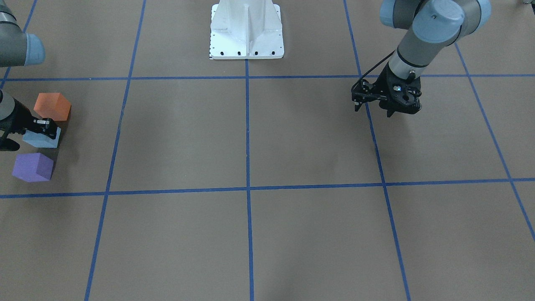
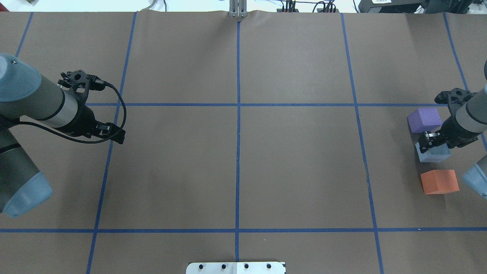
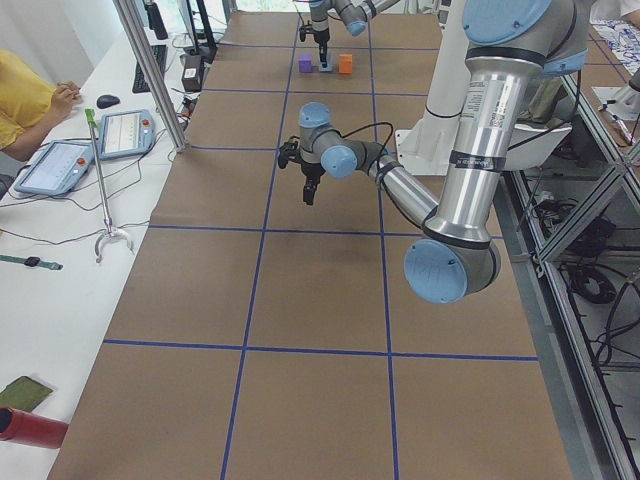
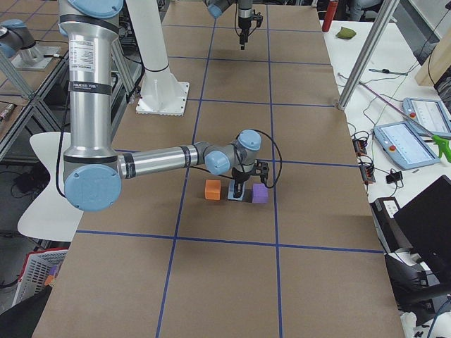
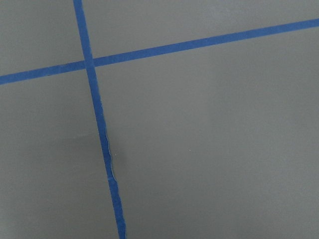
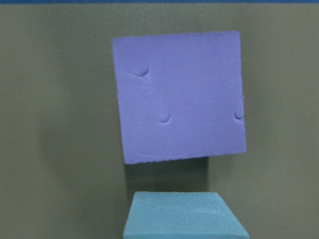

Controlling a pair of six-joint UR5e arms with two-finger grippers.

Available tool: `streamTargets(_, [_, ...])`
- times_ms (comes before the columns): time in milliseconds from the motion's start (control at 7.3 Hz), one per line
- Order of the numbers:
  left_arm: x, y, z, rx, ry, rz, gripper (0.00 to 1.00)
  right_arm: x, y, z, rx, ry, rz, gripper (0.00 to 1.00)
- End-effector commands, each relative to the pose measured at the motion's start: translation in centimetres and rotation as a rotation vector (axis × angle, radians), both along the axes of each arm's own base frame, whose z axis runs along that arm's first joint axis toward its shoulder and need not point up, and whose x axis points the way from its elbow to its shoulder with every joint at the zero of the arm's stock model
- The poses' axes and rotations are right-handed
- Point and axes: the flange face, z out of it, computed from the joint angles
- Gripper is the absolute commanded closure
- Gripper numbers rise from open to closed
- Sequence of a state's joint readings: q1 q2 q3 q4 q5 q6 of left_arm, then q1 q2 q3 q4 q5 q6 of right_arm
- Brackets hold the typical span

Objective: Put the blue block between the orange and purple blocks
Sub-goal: 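Lower the light blue cube between the purple and orange cubes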

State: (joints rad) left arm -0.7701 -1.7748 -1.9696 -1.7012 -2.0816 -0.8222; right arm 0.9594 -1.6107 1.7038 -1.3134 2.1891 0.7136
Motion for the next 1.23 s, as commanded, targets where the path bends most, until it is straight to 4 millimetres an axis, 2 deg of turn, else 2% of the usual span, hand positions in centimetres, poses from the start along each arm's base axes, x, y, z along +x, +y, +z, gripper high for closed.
streamTargets(0, [0.0,0.0,0.0,0.0,0.0,0.0,0.01,-0.2,0.1,0.3,-0.006,0.004,-0.004,0.85])
streamTargets(137, [0.0,0.0,0.0,0.0,0.0,0.0,0.01,-0.2,0.1,0.4,-0.005,0.004,-0.005,0.6])
streamTargets(411, [0.0,0.0,-0.1,0.001,0.001,0.0,0.01,-0.3,0.1,0.4,-0.008,0.005,-0.006,0.42])
streamTargets(548, [0.0,0.0,-0.2,0.002,0.002,0.0,0.01,-0.3,0.1,0.3,-0.006,0.003,-0.005,0.0])
streamTargets(821, [0.0,0.0,-0.2,0.002,0.002,0.0,0.01,-0.3,0.1,0.3,-0.005,0.003,-0.006,0.0])
streamTargets(1095, [0.0,0.0,-0.2,0.003,0.003,0.0,0.01,-0.2,0.1,-0.9,0.014,-0.012,-0.005,0.0])
